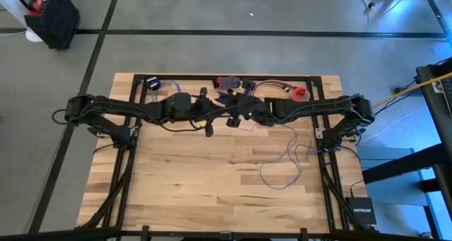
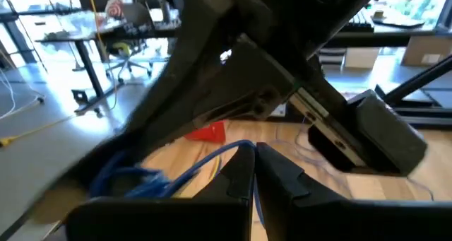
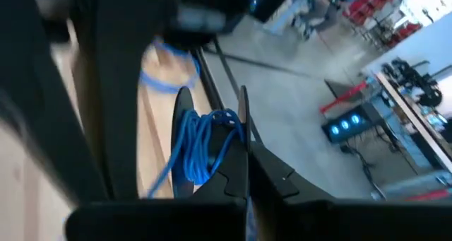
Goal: Coil cords
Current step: Coil the blue wire on the black spool
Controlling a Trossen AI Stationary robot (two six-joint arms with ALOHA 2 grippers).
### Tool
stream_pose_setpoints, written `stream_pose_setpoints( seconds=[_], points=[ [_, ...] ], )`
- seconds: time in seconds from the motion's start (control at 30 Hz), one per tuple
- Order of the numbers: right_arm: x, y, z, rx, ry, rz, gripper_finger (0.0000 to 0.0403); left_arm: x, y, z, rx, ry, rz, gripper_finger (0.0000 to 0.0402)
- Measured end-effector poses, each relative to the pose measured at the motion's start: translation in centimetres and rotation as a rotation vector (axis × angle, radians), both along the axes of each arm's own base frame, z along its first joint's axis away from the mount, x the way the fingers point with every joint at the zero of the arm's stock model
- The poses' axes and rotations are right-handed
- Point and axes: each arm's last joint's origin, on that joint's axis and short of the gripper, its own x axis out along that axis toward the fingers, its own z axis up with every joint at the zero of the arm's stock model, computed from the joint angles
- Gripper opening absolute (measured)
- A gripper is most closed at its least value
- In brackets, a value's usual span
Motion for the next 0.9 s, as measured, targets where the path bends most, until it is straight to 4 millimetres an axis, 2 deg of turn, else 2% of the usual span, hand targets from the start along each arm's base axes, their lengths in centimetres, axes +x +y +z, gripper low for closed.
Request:
stream_pose_setpoints(
  seconds=[0.27, 0.53, 0.9],
  points=[
    [0.0, 0.1, 2.3, -0.054, -0.146, 0.043, 0.0003, 0.3, 0.2, -0.1, 0.008, -0.018, 0.020, 0.0005],
    [-1.6, 0.3, 5.9, -0.061, -0.329, 0.104, 0.0003, 0.3, 0.6, 0.3, 0.011, -0.042, 0.028, 0.0005],
    [-4.0, 0.5, 9.6, -0.064, -0.513, 0.168, 0.0003, 0.3, 0.5, 0.0, 0.025, -0.021, 0.018, 0.0005]
  ],
)
